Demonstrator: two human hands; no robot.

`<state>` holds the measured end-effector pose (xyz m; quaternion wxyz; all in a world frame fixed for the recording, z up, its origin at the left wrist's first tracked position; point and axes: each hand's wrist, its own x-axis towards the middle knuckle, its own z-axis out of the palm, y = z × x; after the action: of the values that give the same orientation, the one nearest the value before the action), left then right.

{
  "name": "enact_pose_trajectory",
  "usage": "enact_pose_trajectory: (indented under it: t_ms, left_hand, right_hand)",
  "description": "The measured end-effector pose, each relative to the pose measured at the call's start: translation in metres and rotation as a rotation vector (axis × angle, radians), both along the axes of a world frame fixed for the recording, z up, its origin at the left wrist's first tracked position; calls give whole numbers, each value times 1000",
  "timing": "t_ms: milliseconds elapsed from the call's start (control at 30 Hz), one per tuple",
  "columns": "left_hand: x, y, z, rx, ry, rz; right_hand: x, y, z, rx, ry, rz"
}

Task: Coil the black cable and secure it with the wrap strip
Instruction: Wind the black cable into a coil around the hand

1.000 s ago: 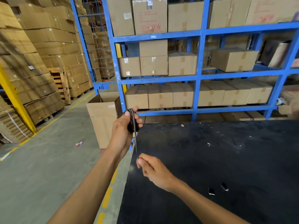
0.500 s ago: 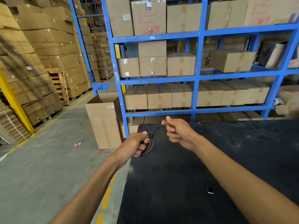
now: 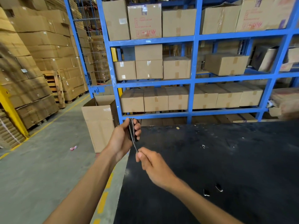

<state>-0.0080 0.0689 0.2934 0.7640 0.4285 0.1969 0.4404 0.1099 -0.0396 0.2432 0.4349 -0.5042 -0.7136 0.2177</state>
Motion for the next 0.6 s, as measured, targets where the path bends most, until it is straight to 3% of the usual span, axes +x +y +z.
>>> enact_pose_trajectory:
  t_ms: [133,267,367,600]
  left_hand:
    - [-10,-2,14,-29,-115,-106]
    - [-15,-12,15,4,25,-158]
    - [-15,-18,8,1,104,-143]
    - [8,-31,-9,-40,137,-90]
  right_hand:
    - [9,0,-40,-162,120,35]
    - [35,15,-48,-334,319,14]
    - [56,27,-27,-328,496,-30]
    - [52,37,29,27,226,-202]
